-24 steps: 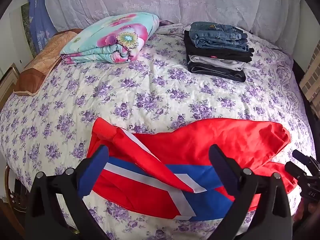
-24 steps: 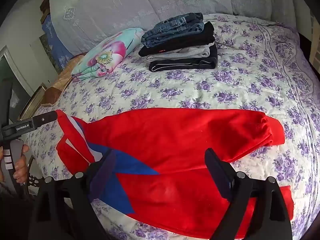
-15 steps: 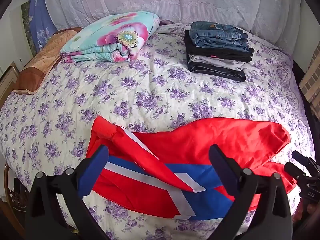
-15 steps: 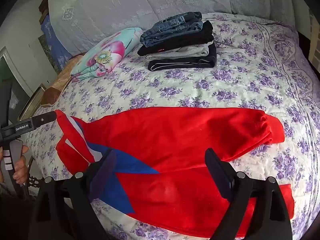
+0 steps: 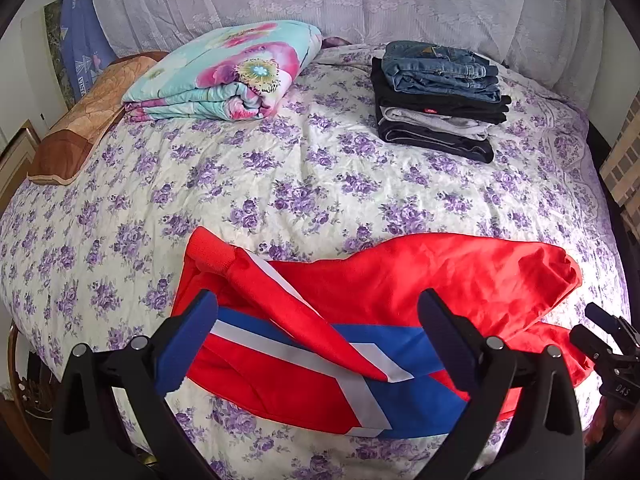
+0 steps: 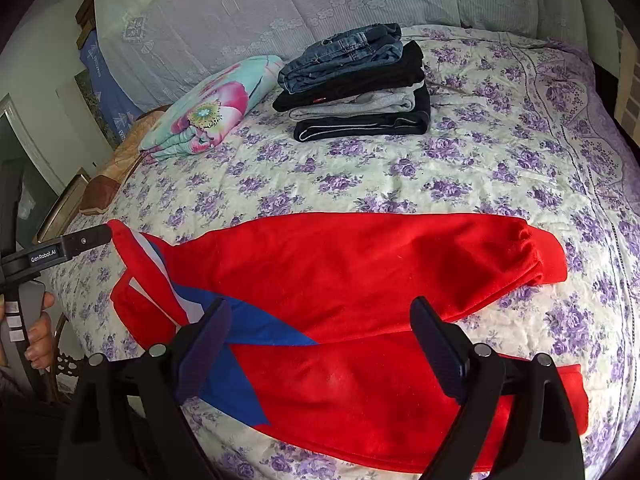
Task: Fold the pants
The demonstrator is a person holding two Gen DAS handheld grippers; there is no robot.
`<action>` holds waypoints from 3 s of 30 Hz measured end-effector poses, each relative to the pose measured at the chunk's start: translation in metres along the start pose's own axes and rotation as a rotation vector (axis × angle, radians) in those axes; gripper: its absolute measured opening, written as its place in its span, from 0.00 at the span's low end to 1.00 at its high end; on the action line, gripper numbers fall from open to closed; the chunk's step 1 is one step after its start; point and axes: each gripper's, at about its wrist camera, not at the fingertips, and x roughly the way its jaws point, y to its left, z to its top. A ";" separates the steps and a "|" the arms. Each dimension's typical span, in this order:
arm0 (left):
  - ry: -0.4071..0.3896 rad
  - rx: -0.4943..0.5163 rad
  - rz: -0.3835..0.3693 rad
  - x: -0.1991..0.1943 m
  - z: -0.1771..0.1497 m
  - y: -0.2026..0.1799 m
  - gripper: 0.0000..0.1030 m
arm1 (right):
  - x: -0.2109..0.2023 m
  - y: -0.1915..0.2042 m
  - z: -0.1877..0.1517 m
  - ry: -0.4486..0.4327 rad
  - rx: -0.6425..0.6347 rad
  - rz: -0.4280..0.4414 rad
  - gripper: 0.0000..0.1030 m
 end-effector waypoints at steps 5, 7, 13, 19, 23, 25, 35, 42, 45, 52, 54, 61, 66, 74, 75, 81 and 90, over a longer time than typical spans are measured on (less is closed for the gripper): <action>0.006 -0.007 0.003 -0.002 0.004 -0.002 0.95 | -0.001 -0.002 0.000 -0.005 0.006 0.001 0.89; 0.008 -0.007 0.002 -0.001 0.004 -0.002 0.95 | -0.001 -0.002 0.000 -0.004 0.005 0.000 0.89; 0.006 -0.007 0.002 -0.001 0.004 -0.002 0.95 | -0.001 -0.001 0.000 -0.004 0.005 -0.001 0.89; 0.006 -0.006 0.003 -0.001 0.003 -0.002 0.95 | -0.001 -0.001 0.001 -0.004 0.004 -0.001 0.89; 0.007 -0.005 0.003 -0.001 0.003 -0.002 0.95 | 0.000 -0.001 0.001 -0.003 0.004 -0.001 0.89; 0.007 -0.006 0.003 -0.001 0.003 -0.002 0.95 | 0.000 -0.001 0.001 -0.004 0.005 -0.002 0.89; 0.007 -0.005 0.004 -0.001 0.003 -0.002 0.95 | -0.001 -0.002 0.001 -0.003 0.004 -0.002 0.89; 0.009 -0.006 0.003 0.000 0.003 -0.002 0.95 | 0.000 -0.003 0.001 0.000 0.007 -0.004 0.89; 0.014 -0.012 -0.003 0.001 0.002 -0.001 0.95 | 0.001 -0.004 0.001 0.002 0.009 -0.004 0.89; 0.178 -0.311 -0.247 0.032 -0.019 0.065 0.95 | 0.004 -0.020 -0.002 0.011 0.079 0.003 0.89; 0.237 -0.465 -0.368 0.047 -0.037 0.093 0.95 | 0.004 -0.032 -0.002 0.021 0.130 0.010 0.89; 0.272 -0.592 -0.436 0.062 -0.057 0.106 0.95 | 0.008 -0.075 -0.017 0.051 0.324 0.058 0.89; 0.275 -0.465 -0.346 0.086 -0.014 0.072 0.95 | 0.011 -0.098 -0.018 0.049 0.424 0.052 0.89; 0.327 -0.547 -0.389 0.125 -0.002 0.090 0.24 | 0.010 -0.172 -0.031 -0.027 0.690 0.087 0.88; 0.320 -0.553 -0.396 0.124 -0.001 0.093 0.22 | 0.011 -0.185 -0.032 -0.047 0.759 0.115 0.87; 0.261 -0.618 -0.423 0.114 0.011 0.111 0.14 | 0.061 -0.229 -0.036 -0.049 1.024 0.271 0.49; 0.198 -0.703 -0.467 0.079 0.010 0.138 0.11 | 0.021 -0.216 -0.023 -0.050 0.903 0.315 0.06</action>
